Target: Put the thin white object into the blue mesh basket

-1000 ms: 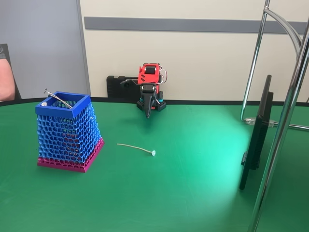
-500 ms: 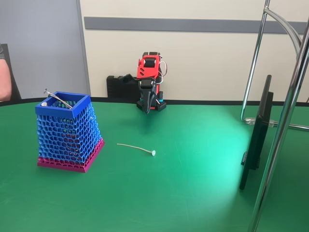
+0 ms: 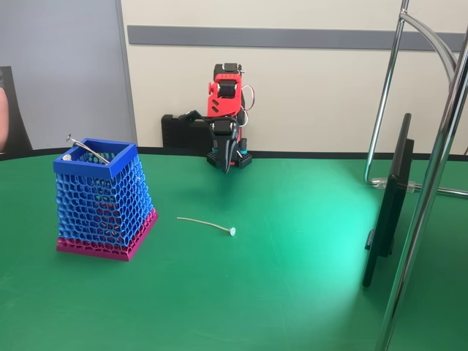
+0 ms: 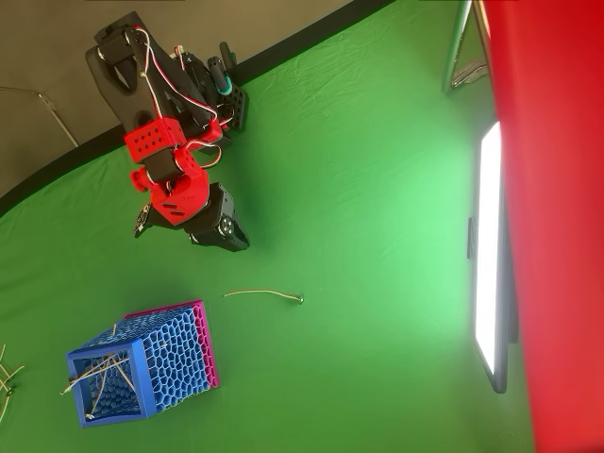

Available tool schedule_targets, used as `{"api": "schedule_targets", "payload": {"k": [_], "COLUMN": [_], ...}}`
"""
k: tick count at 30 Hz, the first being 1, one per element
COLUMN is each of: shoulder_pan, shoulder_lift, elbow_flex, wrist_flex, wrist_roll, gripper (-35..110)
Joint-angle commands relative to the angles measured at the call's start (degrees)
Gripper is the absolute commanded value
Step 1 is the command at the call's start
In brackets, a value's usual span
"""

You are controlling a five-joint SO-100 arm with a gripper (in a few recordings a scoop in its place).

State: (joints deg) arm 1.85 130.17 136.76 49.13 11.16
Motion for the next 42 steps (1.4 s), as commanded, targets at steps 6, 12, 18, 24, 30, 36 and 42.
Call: {"api": "schedule_targets", "payload": {"k": [6, 12, 18, 24, 30, 36, 42], "shoulder_pan": [1.9, 1.9, 1.1, 0.4, 0.2, 0.1, -0.3], "shoulder_lift": [-15.5, -26.5, -37.5, -47.5, -56.3, -62.4, -68.3], "elbow_flex": [-12.2, -21.3, -30.7, -38.8, -48.8, -57.2, -64.9], "wrist_flex": [0.8, 3.2, 5.9, 7.4, 11.8, 15.2, 18.4], "wrist_roll": [3.7, 9.2, 15.7, 20.5, 23.6, 25.0, 25.3], "gripper": [1, 8, 17, 18, 18, 17, 16]}}
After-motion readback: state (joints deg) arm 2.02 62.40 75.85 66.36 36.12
